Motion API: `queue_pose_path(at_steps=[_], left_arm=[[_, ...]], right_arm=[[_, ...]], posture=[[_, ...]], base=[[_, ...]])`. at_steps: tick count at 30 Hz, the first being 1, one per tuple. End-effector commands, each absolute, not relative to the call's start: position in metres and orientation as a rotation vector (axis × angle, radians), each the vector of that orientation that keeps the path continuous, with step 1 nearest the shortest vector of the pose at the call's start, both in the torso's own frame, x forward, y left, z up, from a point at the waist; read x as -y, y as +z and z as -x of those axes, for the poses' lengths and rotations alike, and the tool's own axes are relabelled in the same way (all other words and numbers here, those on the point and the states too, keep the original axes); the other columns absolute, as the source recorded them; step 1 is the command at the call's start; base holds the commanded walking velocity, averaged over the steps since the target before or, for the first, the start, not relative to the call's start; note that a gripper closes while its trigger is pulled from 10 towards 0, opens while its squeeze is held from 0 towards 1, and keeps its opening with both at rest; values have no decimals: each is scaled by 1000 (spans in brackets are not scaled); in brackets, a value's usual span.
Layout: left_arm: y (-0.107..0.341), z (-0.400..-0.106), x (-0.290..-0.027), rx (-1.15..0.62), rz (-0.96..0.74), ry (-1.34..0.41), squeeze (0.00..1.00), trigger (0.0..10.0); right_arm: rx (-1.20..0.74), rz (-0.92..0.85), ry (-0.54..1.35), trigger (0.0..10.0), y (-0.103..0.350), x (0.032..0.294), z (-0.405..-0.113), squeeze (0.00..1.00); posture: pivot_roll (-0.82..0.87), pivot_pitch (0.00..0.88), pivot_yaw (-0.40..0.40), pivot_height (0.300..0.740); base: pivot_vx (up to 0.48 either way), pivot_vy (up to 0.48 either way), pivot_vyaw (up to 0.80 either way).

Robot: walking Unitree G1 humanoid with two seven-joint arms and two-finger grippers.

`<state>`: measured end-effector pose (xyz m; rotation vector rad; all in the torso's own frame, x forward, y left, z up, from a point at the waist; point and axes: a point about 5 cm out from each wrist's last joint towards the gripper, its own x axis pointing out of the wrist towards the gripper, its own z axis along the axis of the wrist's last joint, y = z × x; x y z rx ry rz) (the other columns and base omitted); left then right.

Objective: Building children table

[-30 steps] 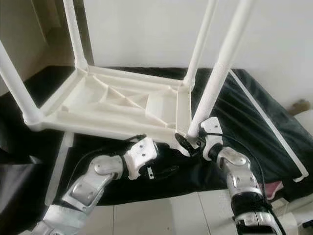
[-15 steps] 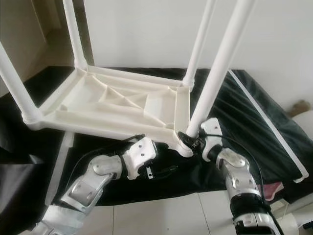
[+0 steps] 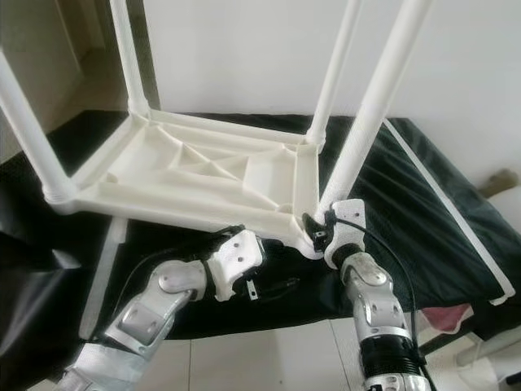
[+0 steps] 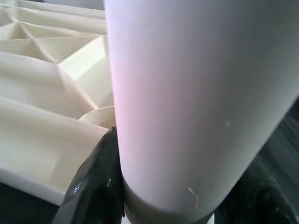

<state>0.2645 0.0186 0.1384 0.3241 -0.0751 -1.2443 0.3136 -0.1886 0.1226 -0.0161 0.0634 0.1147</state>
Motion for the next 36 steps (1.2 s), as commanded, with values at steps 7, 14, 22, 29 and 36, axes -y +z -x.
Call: queue_pose_path(at_steps=[7, 14, 22, 29, 36], left_arm=[[139, -263, -18, 78, -317, -1222, 0, 10000], [139, -263, -15, 81, -308, -1221, 0, 10000], [138, -265, -17, 82, -322, -1217, 0, 10000], [137, -263, -14, 85, -321, -1220, 0, 10000], [138, -266, -18, 99, -335, -1190, 0, 10000]], right_arm=[[-131, -83, -228, 10000, 111, 187, -310, 0], [-167, -193, -322, 10000, 107, 159, -312, 0], [-113, -156, -295, 10000, 116, 173, -314, 1000], [-89, -143, -299, 10000, 119, 177, -312, 1000], [-30, -70, -222, 10000, 119, 183, -293, 0]], posture=[[91, 0, -83, 740], [98, 0, -88, 740], [94, 0, -90, 740], [90, 0, -89, 740], [85, 0, -80, 740]], base=[[0, 0, 0], [0, 0, 0], [0, 0, 0], [0, 0, 0], [0, 0, 0]])
